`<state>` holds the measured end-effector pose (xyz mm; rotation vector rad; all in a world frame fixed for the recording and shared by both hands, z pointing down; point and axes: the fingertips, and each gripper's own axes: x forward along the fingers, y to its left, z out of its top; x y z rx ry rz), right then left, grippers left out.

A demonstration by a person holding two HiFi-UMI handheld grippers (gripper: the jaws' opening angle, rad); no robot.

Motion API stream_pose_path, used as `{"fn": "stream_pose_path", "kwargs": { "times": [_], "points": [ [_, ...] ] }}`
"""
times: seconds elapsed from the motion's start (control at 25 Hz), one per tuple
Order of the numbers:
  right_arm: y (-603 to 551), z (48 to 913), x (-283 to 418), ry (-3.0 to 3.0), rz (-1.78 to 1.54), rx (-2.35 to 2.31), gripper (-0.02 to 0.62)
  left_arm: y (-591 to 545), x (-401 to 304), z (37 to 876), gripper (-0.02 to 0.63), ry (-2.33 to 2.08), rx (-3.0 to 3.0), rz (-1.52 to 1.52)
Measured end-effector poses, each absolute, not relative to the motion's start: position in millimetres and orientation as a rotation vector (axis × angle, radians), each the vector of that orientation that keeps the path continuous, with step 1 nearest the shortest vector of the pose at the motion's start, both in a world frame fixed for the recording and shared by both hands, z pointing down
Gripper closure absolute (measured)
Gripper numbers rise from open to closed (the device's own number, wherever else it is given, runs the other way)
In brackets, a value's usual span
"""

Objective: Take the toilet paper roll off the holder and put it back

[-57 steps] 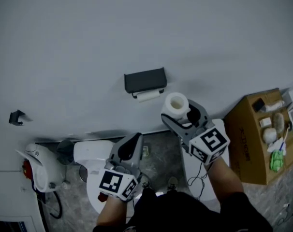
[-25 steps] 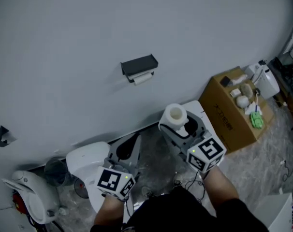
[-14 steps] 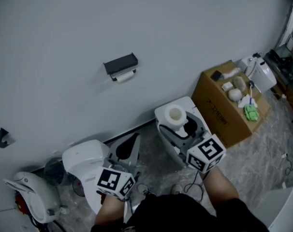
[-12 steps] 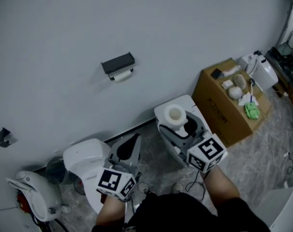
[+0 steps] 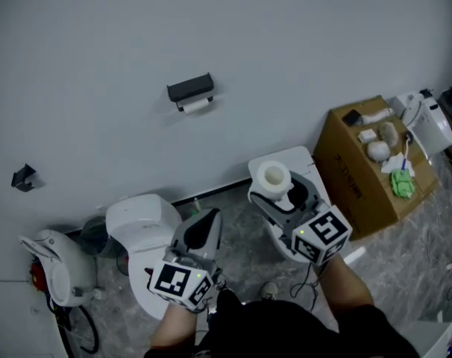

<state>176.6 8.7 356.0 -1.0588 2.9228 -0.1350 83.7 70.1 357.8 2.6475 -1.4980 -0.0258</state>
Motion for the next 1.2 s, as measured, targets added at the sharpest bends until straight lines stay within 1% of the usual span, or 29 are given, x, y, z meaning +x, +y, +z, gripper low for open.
{"fn": "stream_pose_path", "kwargs": {
  "times": [0.32, 0.68, 1.2],
  "points": [
    [12, 379, 162, 2.983, -0.213, -0.944, 0.291, 81, 73, 378, 0.601, -1.596, 2.541, 0.006],
    [10, 379, 153, 2.986, -0.214, -0.945, 0.291, 76, 60, 377, 0.601, -1.613, 2.532, -0.021],
    [7, 382, 151, 2.98, -0.227, -0.961, 0.291, 74, 60, 378, 0.601, -1.595, 2.539, -0.023]
  ]
}}
